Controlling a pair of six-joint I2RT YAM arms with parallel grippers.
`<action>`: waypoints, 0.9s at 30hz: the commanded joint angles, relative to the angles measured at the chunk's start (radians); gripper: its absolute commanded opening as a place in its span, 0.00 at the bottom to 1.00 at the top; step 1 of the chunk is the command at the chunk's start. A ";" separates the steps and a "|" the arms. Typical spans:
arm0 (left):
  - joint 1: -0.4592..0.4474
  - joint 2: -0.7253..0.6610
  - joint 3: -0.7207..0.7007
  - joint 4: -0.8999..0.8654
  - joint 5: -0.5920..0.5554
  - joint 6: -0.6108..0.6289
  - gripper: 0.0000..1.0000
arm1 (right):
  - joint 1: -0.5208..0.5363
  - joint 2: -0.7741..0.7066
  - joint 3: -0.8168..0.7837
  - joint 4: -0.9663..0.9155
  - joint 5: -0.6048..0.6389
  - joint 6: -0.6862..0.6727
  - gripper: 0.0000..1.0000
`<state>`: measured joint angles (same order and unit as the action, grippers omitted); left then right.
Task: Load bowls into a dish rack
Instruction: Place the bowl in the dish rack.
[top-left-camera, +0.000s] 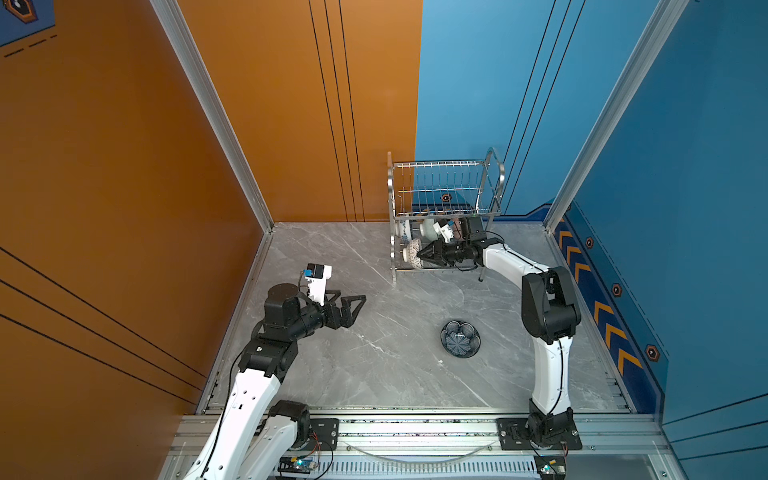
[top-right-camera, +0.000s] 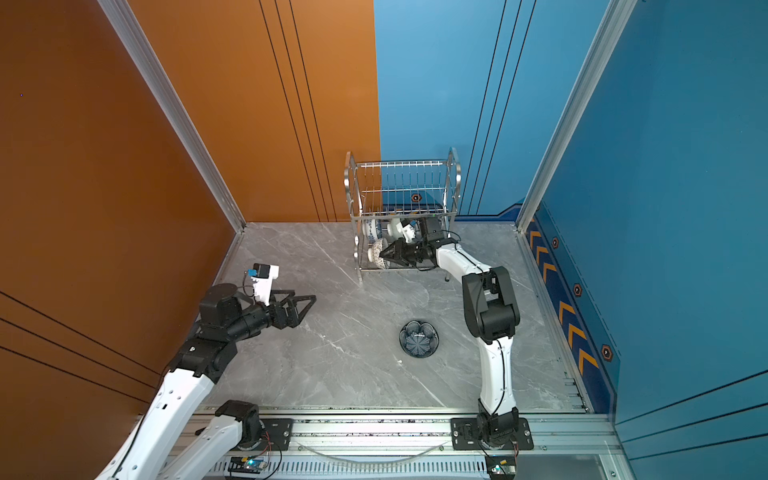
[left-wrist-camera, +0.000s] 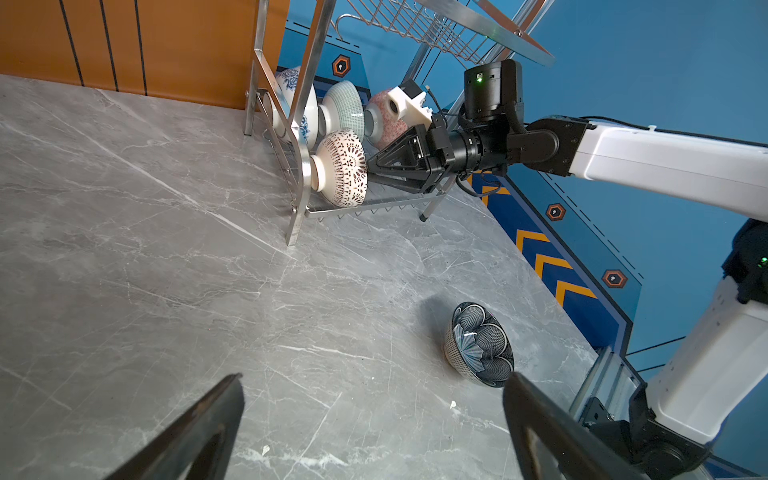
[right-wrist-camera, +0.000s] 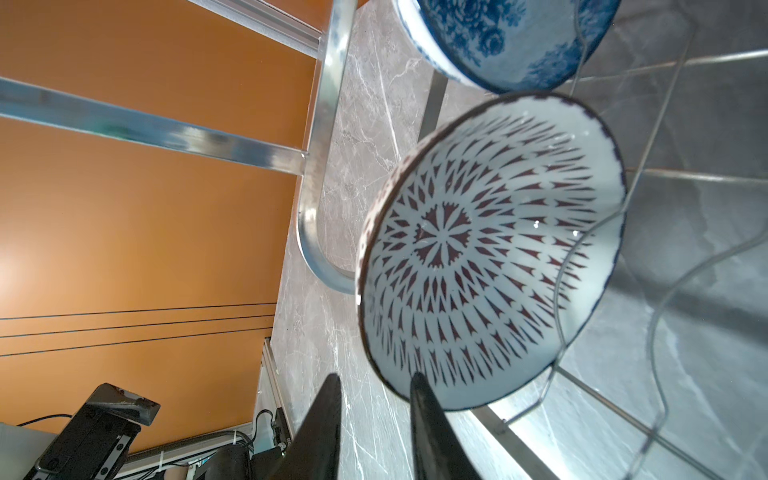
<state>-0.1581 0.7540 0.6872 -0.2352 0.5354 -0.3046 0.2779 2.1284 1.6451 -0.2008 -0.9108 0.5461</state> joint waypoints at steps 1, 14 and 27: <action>-0.004 -0.001 -0.020 0.010 0.023 -0.002 0.98 | -0.006 -0.049 -0.016 0.005 -0.002 -0.016 0.29; -0.005 0.012 -0.020 0.010 0.021 -0.005 0.98 | -0.021 -0.128 -0.098 0.033 0.002 -0.023 0.29; -0.004 0.012 -0.012 -0.005 0.025 0.004 0.98 | -0.046 -0.229 -0.229 0.094 0.064 -0.032 0.31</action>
<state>-0.1581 0.7708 0.6865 -0.2356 0.5354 -0.3046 0.2409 1.9354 1.4414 -0.1379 -0.8867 0.5388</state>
